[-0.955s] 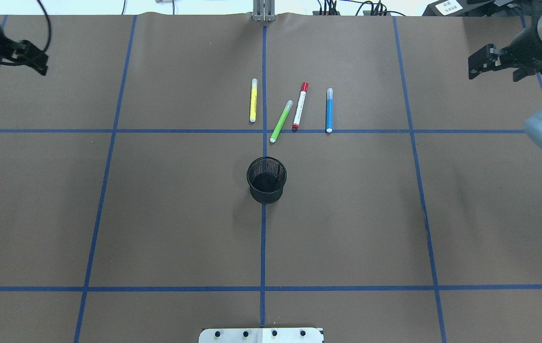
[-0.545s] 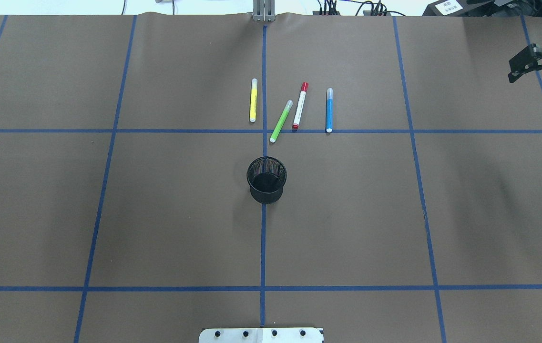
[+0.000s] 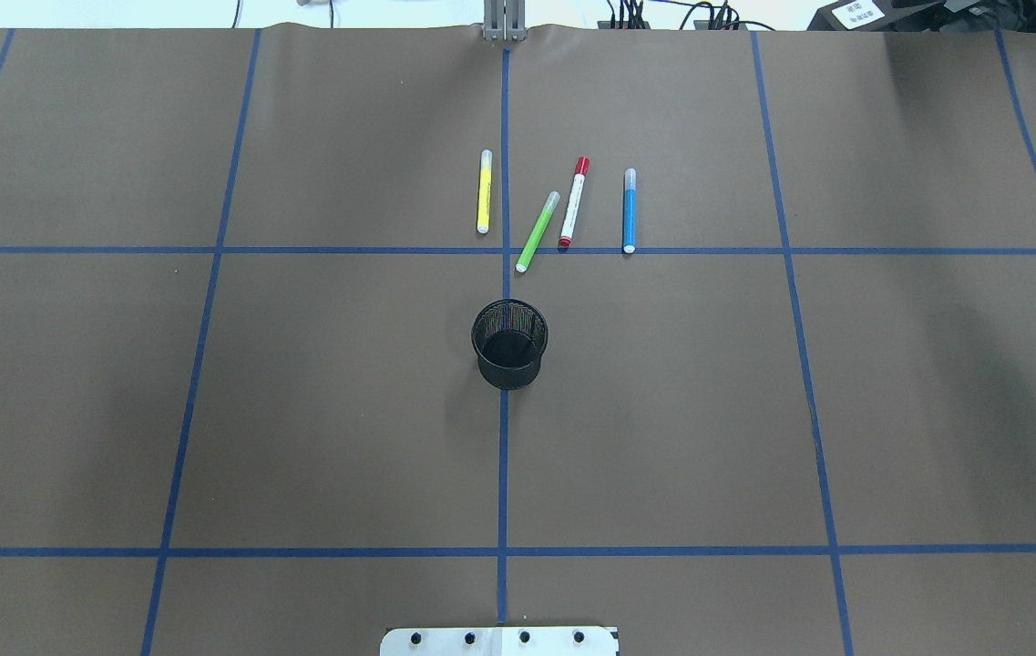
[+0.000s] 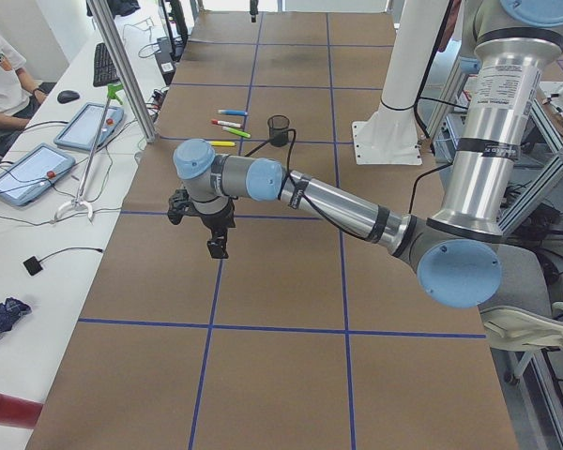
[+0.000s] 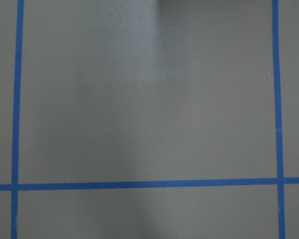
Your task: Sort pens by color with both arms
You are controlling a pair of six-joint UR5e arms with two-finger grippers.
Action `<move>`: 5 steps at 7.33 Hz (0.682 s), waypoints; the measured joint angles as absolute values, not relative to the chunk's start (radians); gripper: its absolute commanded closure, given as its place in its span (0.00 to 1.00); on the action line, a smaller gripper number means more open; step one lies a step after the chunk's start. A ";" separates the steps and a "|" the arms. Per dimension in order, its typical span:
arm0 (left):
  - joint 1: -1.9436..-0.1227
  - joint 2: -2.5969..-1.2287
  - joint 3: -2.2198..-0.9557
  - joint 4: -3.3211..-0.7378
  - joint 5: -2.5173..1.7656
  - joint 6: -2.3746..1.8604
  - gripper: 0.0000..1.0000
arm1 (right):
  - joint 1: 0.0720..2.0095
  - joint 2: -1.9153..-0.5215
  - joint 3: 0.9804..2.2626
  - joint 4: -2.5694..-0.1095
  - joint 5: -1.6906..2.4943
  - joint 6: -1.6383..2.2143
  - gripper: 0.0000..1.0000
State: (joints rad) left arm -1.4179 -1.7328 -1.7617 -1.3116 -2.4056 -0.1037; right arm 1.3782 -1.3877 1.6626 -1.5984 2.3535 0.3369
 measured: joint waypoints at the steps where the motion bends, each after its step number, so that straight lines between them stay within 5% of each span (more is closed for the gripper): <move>1: -1.419 -1.717 -1.761 -1.332 -2.409 -0.104 0.01 | 1.383 -1.407 1.673 -1.599 2.356 0.302 0.01; 5: -1.423 -1.709 -1.765 -1.370 -2.403 -0.103 0.01 | 1.385 -1.454 1.724 -1.600 2.381 0.282 0.01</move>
